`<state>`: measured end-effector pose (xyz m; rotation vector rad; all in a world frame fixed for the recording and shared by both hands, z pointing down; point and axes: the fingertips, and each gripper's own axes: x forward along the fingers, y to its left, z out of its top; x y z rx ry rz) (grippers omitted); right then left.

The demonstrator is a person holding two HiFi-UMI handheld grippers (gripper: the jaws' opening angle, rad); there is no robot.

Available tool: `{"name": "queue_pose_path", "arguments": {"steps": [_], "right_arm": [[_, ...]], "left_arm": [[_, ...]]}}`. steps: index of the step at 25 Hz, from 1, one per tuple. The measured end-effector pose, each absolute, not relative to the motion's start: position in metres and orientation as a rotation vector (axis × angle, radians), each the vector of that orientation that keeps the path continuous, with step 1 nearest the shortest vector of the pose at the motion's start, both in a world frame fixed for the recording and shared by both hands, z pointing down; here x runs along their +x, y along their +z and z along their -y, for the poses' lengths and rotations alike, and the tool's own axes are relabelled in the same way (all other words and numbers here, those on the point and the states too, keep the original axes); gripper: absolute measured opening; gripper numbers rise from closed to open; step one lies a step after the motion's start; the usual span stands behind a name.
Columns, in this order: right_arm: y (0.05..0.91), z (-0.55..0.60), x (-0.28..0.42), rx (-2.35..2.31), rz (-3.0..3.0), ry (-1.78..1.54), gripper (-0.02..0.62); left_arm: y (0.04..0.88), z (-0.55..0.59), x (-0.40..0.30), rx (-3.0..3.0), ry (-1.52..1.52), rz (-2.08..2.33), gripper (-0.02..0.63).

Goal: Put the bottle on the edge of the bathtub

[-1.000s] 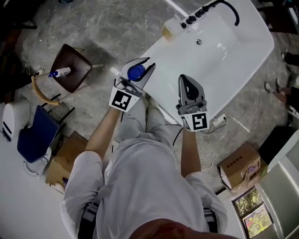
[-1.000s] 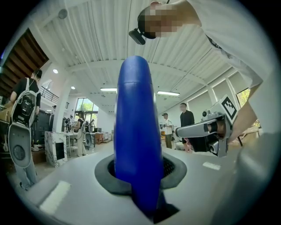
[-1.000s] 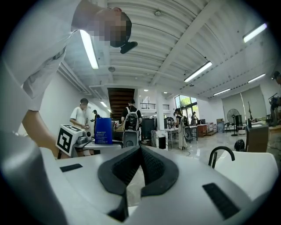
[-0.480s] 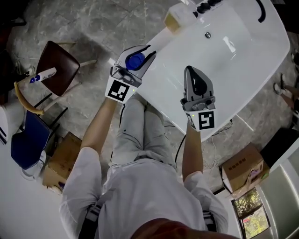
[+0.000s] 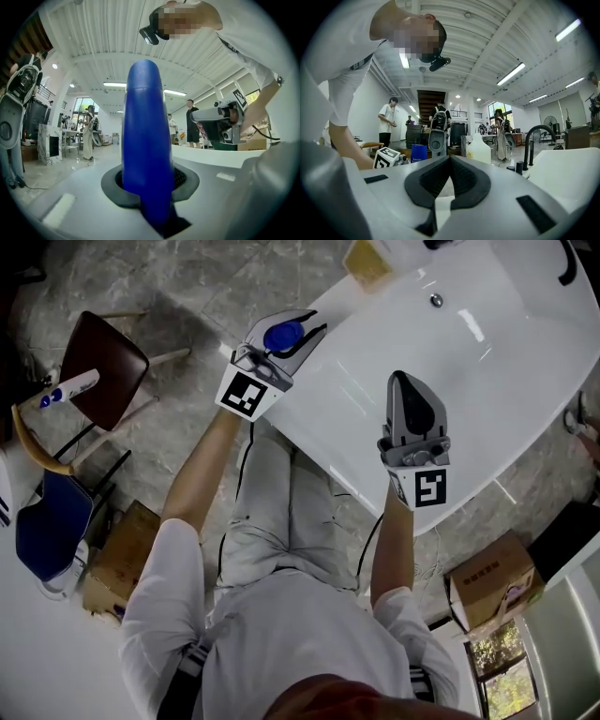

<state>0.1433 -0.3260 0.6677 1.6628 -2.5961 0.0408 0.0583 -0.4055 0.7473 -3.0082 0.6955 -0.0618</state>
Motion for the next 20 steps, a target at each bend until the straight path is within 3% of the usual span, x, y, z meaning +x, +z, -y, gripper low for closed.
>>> {"name": "queue_pose_path", "arguments": {"steps": [20], "right_arm": [[0.689, 0.327, 0.152, 1.72, 2.582, 0.094, 0.002]], "left_arm": [[0.794, 0.403, 0.074, -3.07, -0.124, -0.548, 0.121]]}}
